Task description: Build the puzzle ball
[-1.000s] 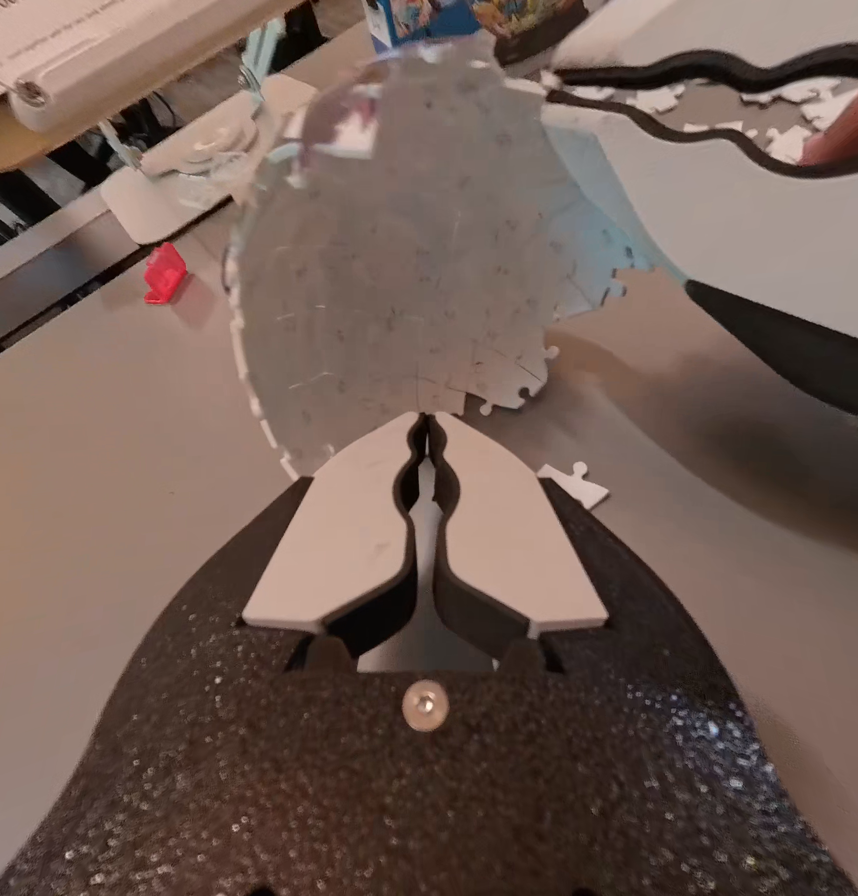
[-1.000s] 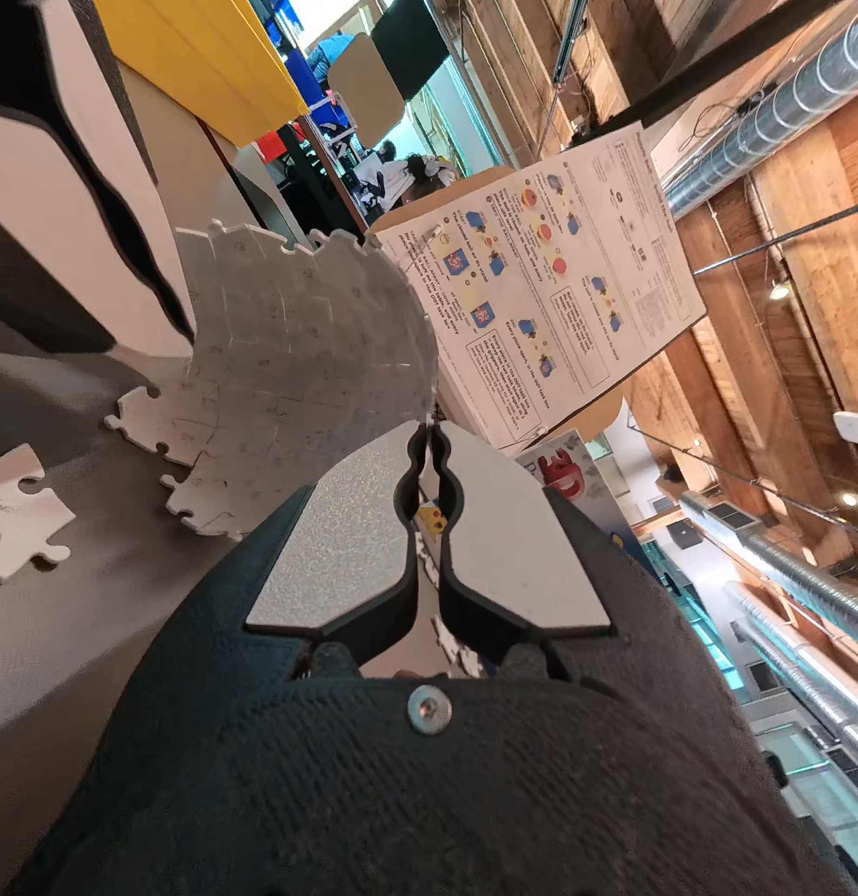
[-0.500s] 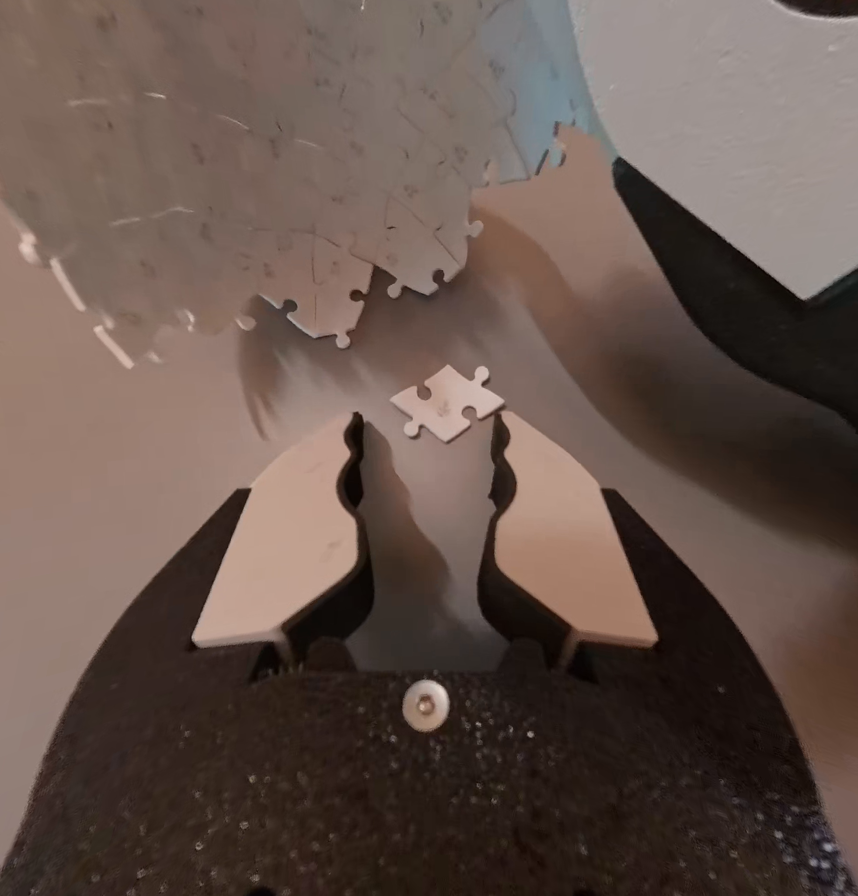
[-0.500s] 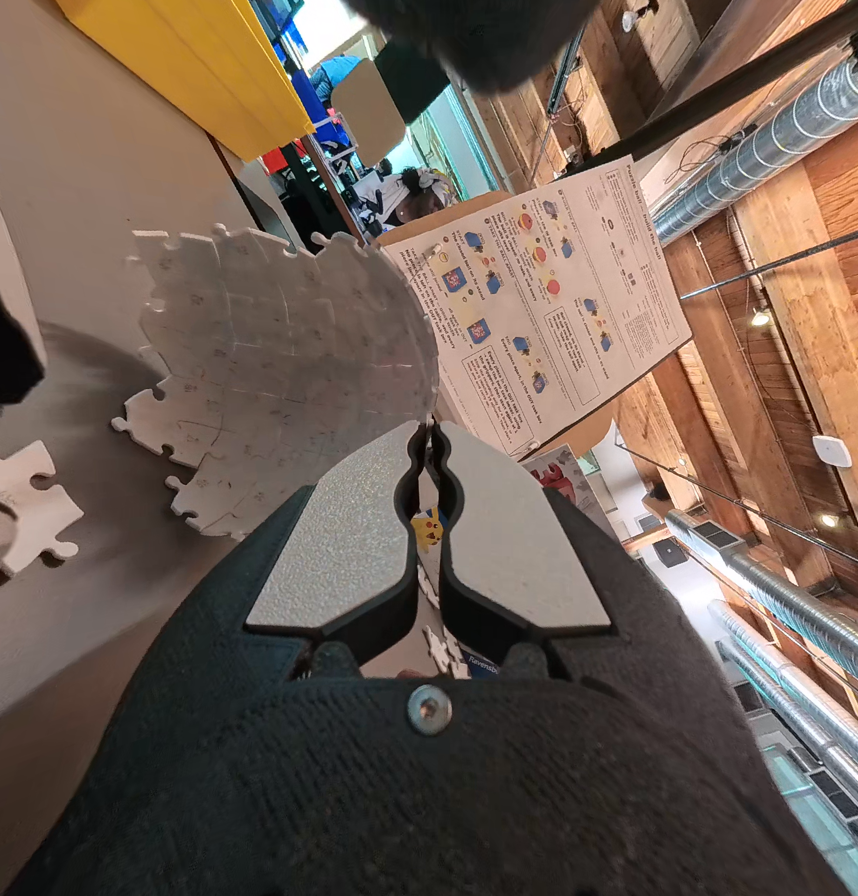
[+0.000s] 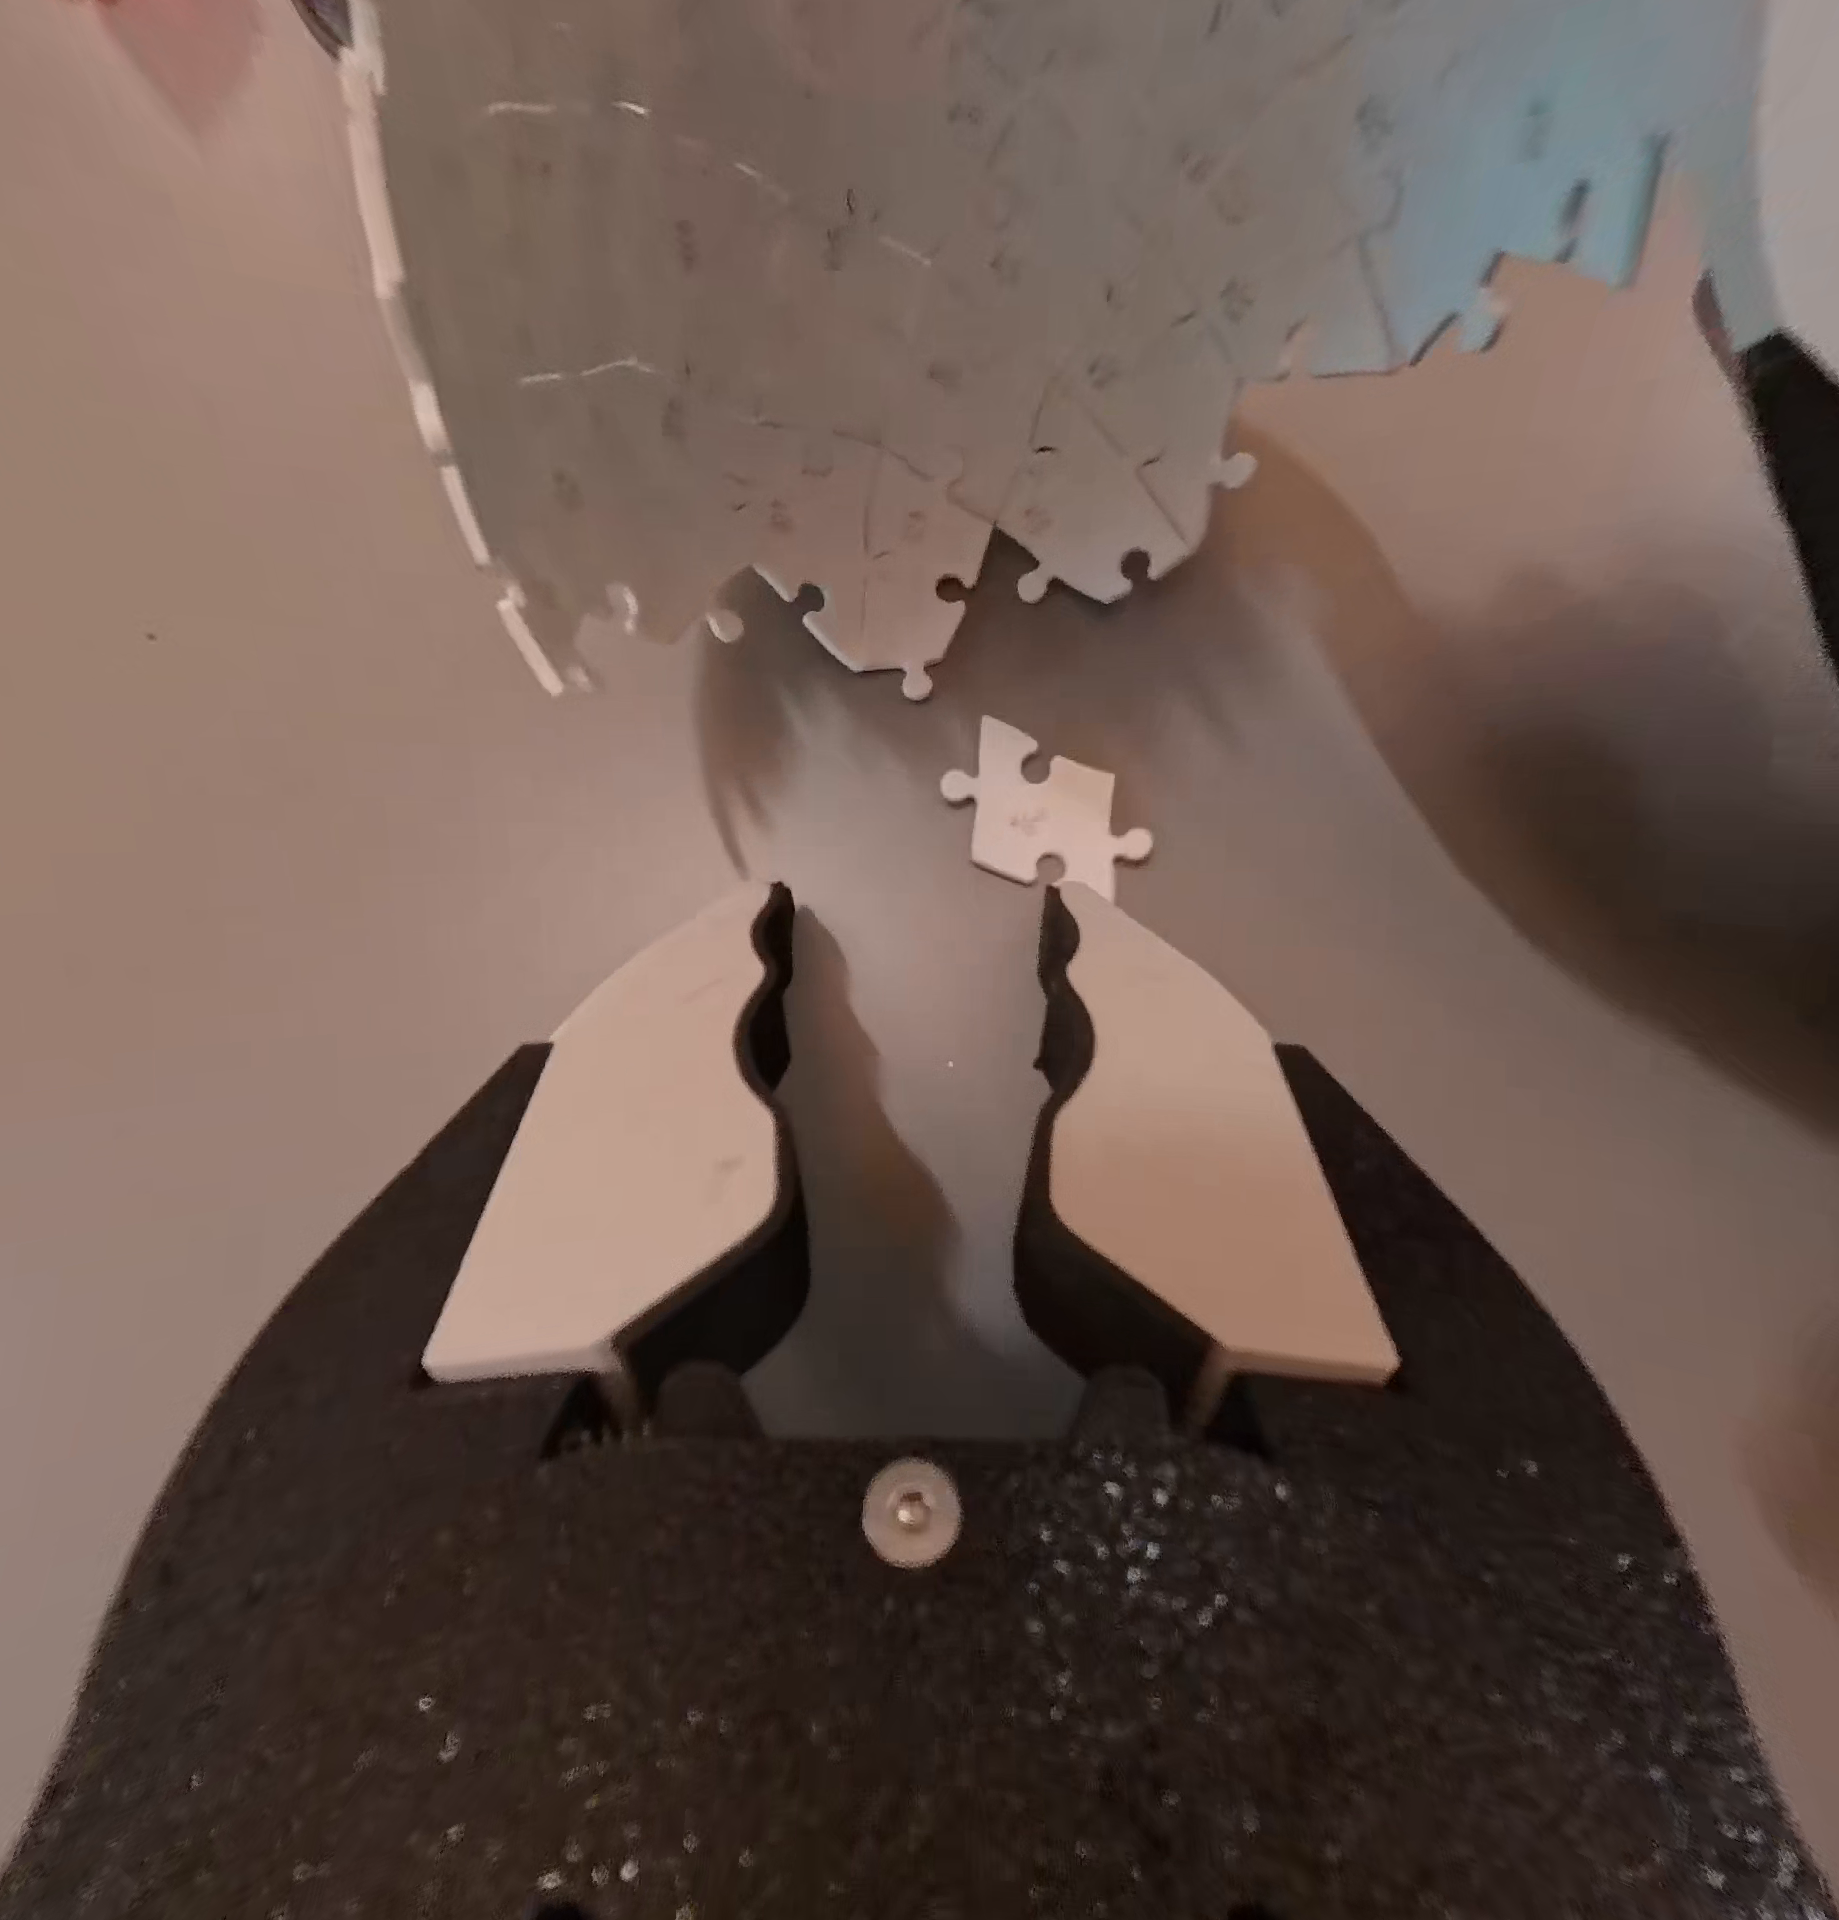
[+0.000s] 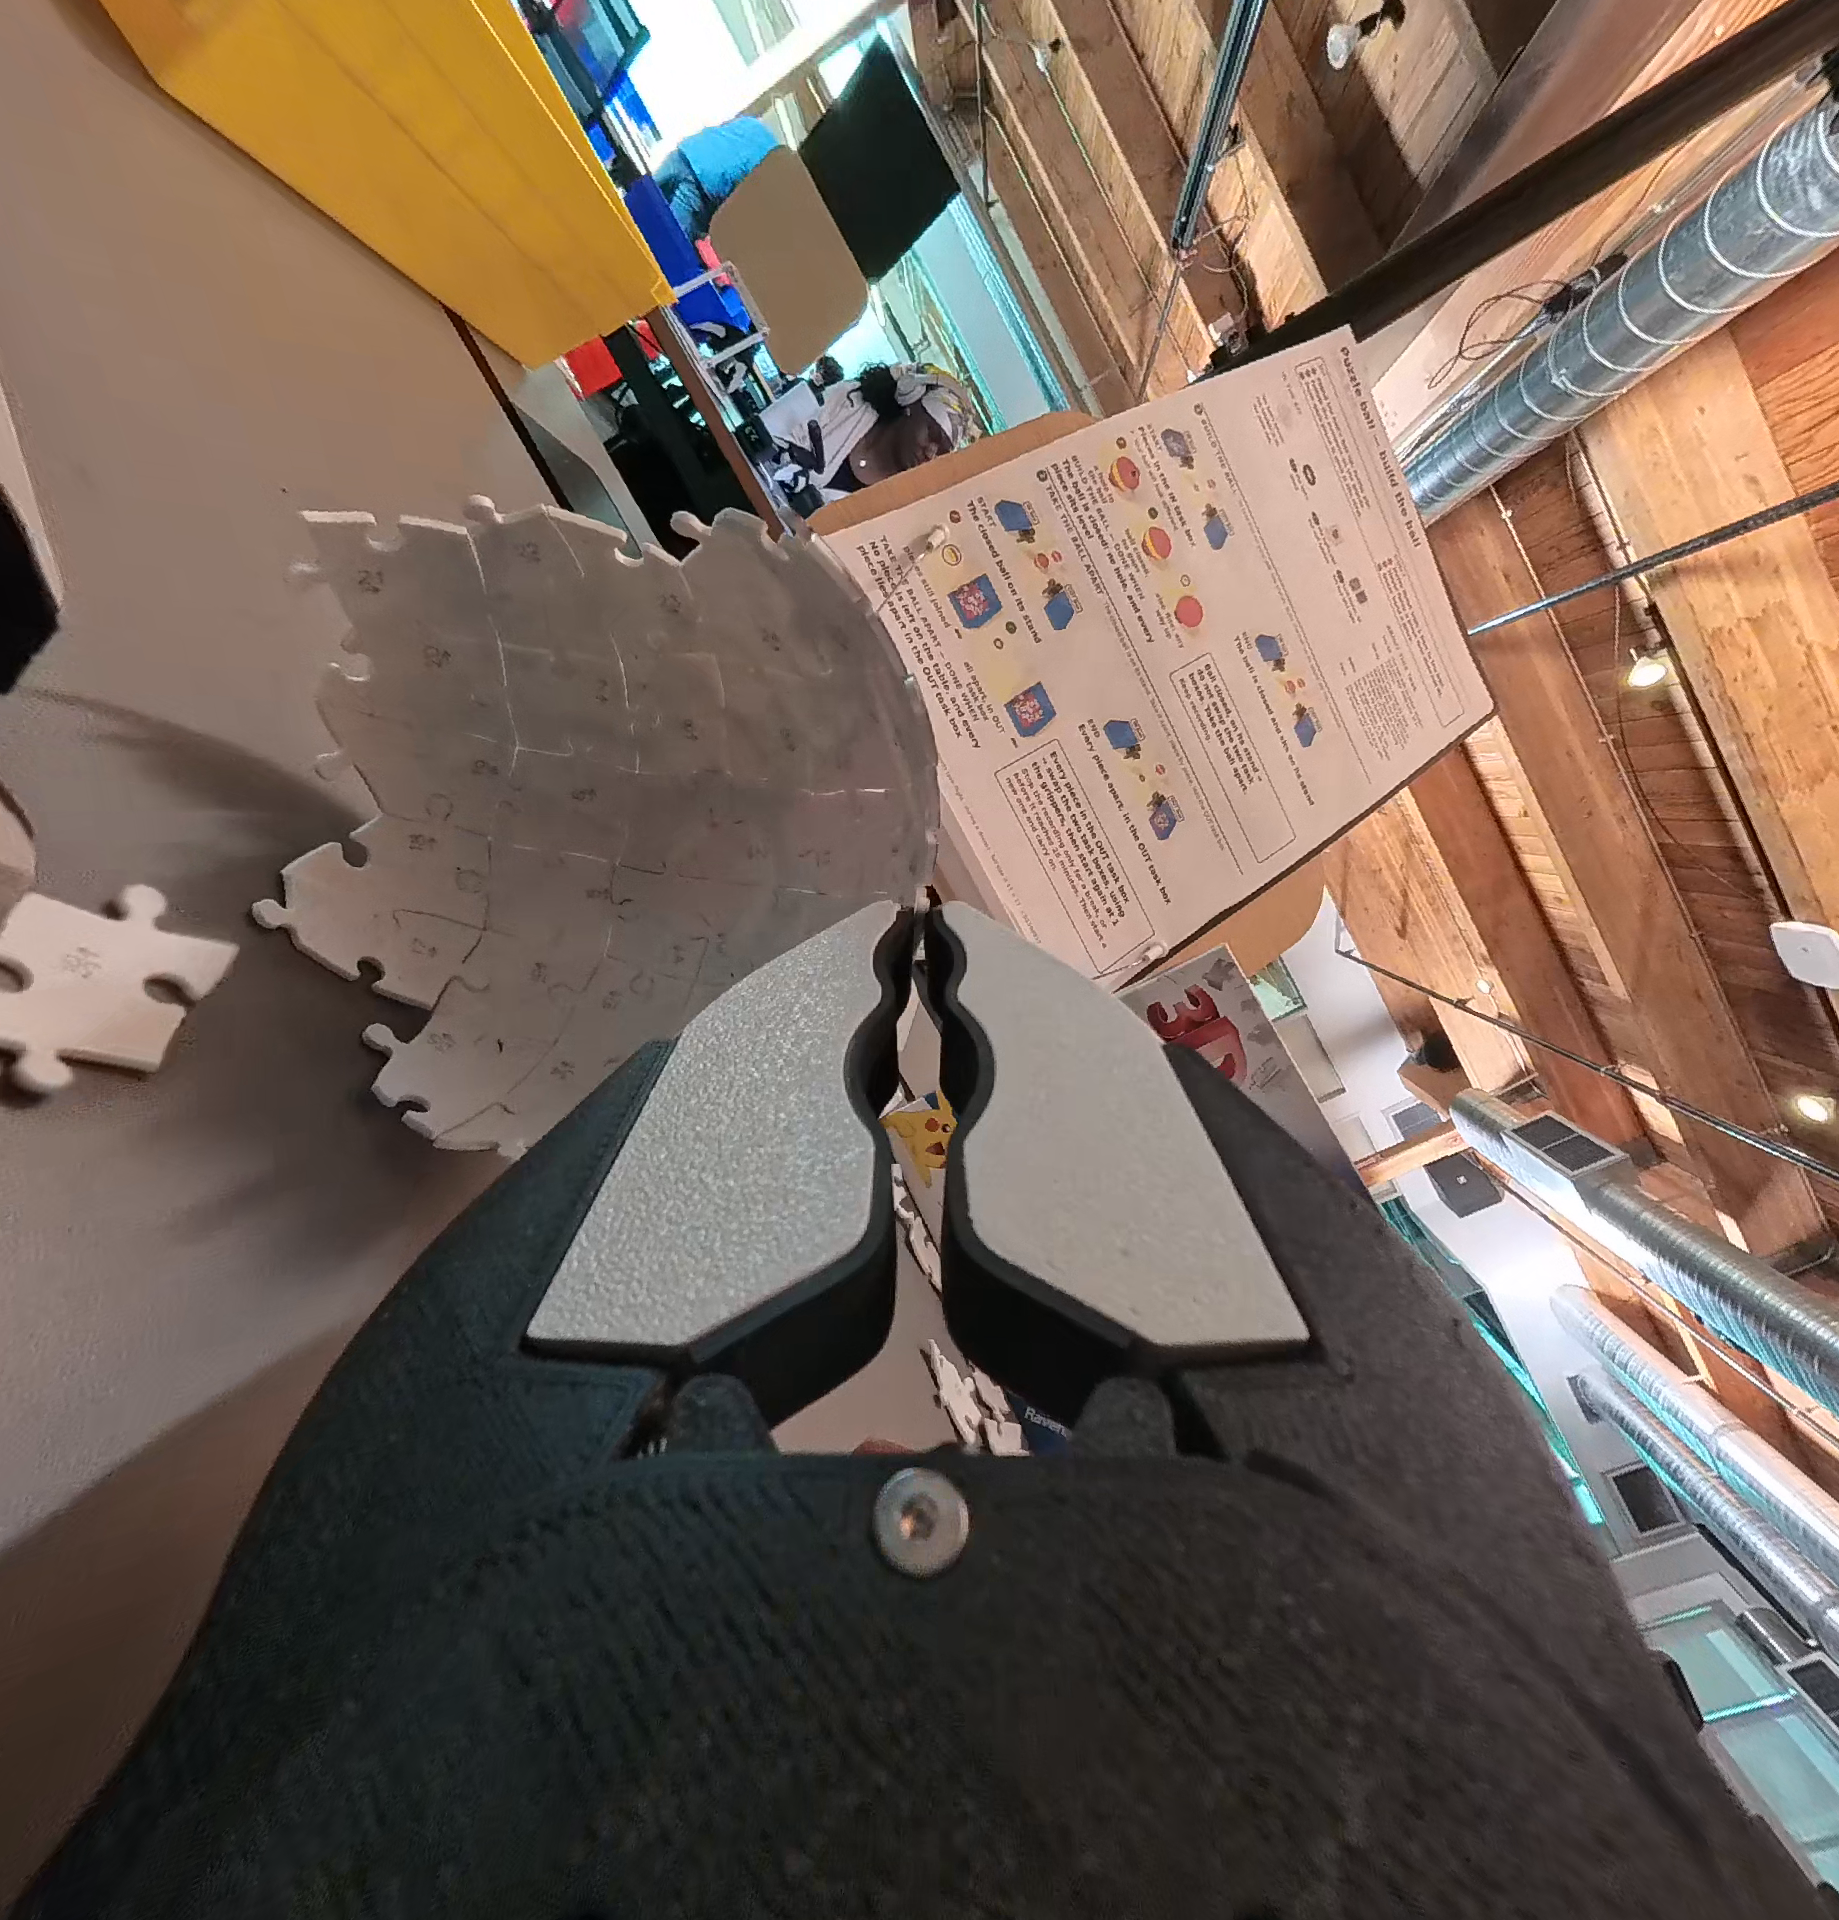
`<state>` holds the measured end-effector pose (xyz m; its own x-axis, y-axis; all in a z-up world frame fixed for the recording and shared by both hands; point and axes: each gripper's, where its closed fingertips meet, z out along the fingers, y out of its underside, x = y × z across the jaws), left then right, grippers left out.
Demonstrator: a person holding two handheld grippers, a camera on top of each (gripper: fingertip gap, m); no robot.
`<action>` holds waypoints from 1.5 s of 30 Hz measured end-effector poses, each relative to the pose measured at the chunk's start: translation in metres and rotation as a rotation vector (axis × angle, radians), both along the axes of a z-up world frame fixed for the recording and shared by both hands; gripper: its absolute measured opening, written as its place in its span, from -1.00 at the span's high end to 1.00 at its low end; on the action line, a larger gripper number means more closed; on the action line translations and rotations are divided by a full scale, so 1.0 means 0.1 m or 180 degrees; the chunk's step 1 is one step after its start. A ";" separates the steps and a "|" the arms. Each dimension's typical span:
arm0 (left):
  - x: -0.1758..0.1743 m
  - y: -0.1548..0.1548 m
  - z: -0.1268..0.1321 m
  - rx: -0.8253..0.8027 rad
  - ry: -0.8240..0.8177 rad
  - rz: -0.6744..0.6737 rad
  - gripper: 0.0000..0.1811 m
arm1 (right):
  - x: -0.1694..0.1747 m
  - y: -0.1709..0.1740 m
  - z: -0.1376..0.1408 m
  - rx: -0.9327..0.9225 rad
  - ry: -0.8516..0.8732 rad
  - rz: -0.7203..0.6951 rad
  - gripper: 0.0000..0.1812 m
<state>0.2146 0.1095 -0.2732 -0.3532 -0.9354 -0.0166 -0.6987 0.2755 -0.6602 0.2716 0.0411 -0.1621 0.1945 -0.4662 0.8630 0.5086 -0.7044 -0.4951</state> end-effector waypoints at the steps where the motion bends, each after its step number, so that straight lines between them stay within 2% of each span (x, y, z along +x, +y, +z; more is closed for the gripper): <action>1: 0.00 -0.03 0.02 -0.0085 -0.0001 0.0004 0.51 | 0.00 0.00 0.00 0.0004 0.0000 0.0004 0.97; 3: -0.02 -0.17 0.07 -0.0249 -0.0013 -0.0106 0.50 | 0.00 0.01 0.00 0.0011 0.0000 0.0008 0.97; 5: -0.01 -0.23 0.05 -0.0154 -0.0019 -0.0200 0.49 | 0.00 0.01 0.00 0.0010 0.0001 0.0010 0.98; 8: 0.01 -0.23 -0.03 -0.0094 0.0060 -0.0206 0.62 | -0.01 0.01 0.00 0.0006 -0.0008 0.0019 0.98; 9: 0.01 -0.22 -0.03 -0.0099 0.0066 -0.0194 0.73 | -0.01 0.00 0.00 -0.0002 -0.0013 0.0014 0.98; 20: 0.03 -0.22 -0.03 -0.0207 -0.0048 -0.0133 0.73 | -0.01 0.01 0.01 0.0005 -0.0020 0.0024 0.98; 26: 0.17 -0.20 0.11 -0.0372 -0.0363 0.0286 0.73 | -0.01 0.01 0.00 -0.0006 -0.0048 0.0010 0.97; 34: 0.32 -0.25 0.07 -0.0556 -0.0257 0.0668 0.73 | -0.05 0.03 0.01 0.0007 -0.0077 0.0019 0.97; 36: 0.31 -0.33 0.05 -0.0678 -0.0172 0.0649 0.73 | -0.05 0.02 0.00 0.0018 -0.0066 0.0023 0.97; 42: 0.27 -0.35 0.14 -0.0714 -0.0341 0.0581 0.73 | -0.05 -0.01 -0.01 0.0077 -0.0011 0.0043 0.97; 45: 0.18 -0.25 0.08 -0.0363 -0.0247 0.0448 0.76 | -0.07 -0.01 -0.01 0.0079 -0.0012 0.0070 0.97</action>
